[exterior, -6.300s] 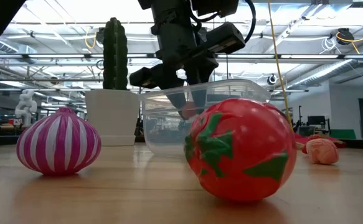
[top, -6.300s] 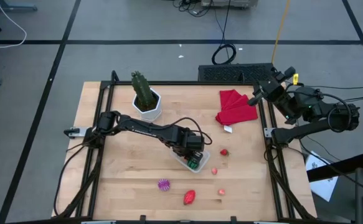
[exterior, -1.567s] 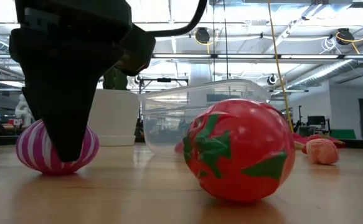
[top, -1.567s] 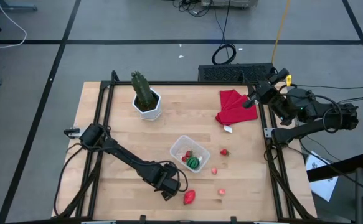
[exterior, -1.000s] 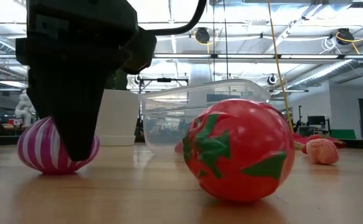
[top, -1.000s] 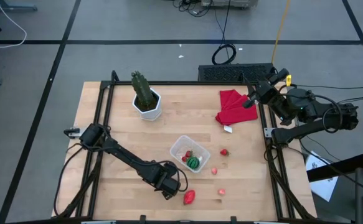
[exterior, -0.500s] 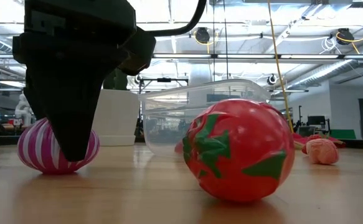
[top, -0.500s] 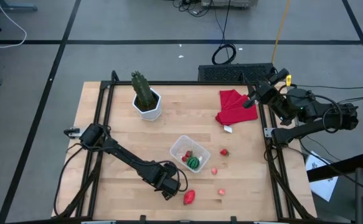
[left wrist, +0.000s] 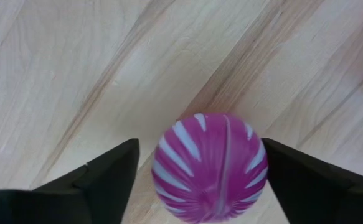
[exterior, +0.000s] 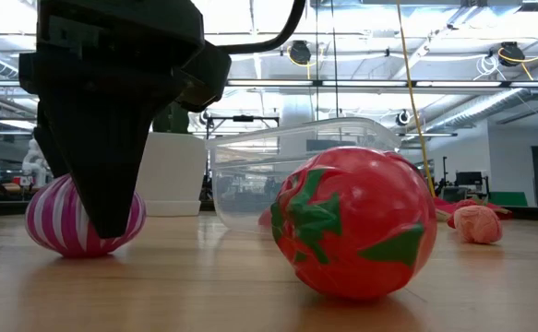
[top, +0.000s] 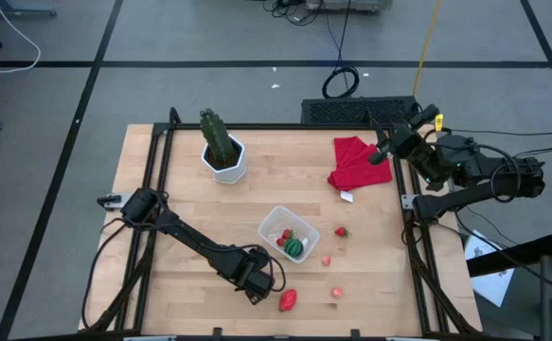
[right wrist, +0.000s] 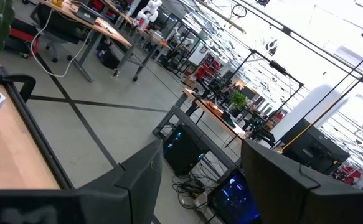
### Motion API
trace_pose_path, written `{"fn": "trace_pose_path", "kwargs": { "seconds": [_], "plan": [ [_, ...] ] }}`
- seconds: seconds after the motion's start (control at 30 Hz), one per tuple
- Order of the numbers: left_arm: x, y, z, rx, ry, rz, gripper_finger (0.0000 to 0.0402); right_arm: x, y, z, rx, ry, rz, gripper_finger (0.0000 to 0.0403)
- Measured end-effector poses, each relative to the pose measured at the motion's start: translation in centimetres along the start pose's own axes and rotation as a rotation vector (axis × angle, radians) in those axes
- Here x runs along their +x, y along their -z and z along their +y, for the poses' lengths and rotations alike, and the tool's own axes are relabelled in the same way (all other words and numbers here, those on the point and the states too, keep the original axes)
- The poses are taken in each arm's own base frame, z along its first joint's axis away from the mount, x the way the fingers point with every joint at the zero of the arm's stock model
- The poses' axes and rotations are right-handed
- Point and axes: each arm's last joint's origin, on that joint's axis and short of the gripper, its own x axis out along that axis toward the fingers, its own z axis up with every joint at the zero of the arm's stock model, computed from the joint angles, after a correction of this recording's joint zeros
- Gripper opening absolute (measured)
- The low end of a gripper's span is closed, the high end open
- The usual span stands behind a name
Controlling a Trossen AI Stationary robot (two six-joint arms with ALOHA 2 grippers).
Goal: Pick and placing Produce into tupperware
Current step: Put the onion into the transparent bin
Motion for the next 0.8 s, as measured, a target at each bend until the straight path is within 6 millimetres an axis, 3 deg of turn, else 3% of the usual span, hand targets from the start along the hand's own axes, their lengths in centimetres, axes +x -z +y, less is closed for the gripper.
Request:
{"fn": "trace_pose_path", "kwargs": {
  "seconds": [0.3, 0.8],
  "plan": [
    [-0.03, -0.02, -0.02, -0.01, -0.001, -0.007, 0.0258, 0.0, 0.0, 0.0, 0.0, 0.0, 0.0, 0.0209],
    [-0.03, 0.04, -0.06, -0.034, 0.009, 0.017, 0.0269, 0.0, 0.0, 0.0, 0.0, 0.0, 0.0, 0.0209]
  ]
}}
